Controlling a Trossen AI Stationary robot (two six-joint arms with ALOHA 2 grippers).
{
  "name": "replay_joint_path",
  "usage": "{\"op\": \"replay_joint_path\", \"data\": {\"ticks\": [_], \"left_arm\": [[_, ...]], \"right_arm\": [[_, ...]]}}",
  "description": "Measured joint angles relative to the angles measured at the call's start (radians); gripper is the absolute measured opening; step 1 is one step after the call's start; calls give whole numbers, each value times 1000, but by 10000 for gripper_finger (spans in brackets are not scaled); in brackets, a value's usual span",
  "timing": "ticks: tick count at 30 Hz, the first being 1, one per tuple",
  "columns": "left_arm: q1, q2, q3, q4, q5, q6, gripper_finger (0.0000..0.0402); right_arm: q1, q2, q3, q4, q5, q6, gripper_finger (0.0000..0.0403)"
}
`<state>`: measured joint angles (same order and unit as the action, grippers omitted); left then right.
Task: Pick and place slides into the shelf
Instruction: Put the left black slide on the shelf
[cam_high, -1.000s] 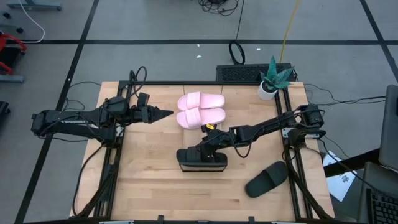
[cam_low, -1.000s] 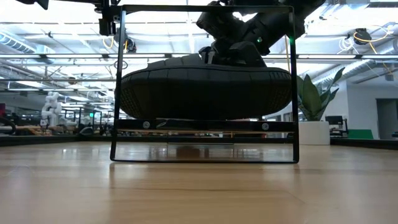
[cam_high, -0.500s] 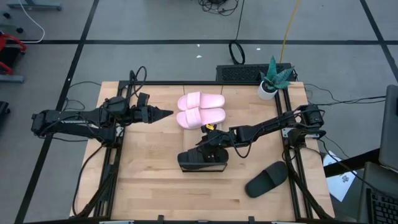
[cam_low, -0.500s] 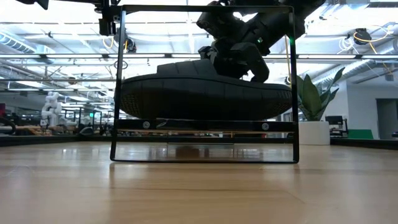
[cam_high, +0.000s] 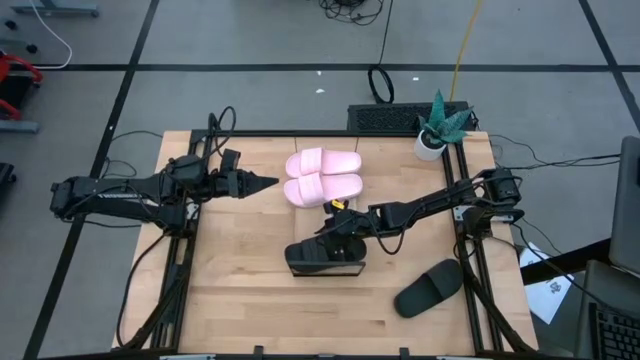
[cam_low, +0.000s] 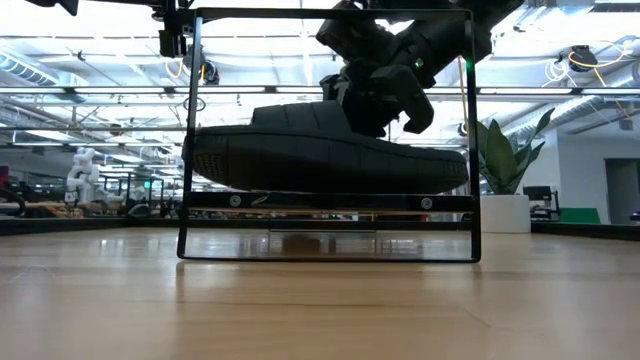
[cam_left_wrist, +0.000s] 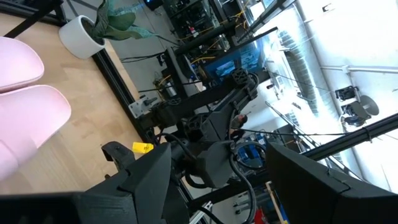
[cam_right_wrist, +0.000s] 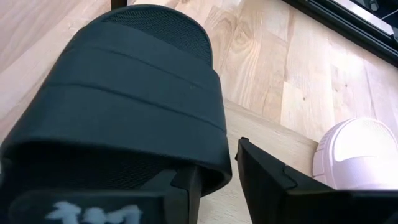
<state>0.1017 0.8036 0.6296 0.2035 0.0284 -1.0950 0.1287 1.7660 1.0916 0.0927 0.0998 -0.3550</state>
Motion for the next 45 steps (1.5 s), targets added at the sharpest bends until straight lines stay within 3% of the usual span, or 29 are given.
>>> {"op": "replay_joint_path", "data": {"ticks": [9, 27, 33, 45], "left_arm": [[0, 0, 0, 0, 17, 2, 257], [0, 0, 0, 0, 19, 17, 257], [0, 0, 0, 0, 23, 18, 257], [0, 0, 0, 2, 24, 18, 257]], "right_arm": [[0, 0, 0, -89, 3, -8, 91], [-4, -5, 0, -106, 6, -25, 91], [-5, -26, 0, -133, 59, -25, 91], [7, -37, 0, -125, 27, 2, 91]]}}
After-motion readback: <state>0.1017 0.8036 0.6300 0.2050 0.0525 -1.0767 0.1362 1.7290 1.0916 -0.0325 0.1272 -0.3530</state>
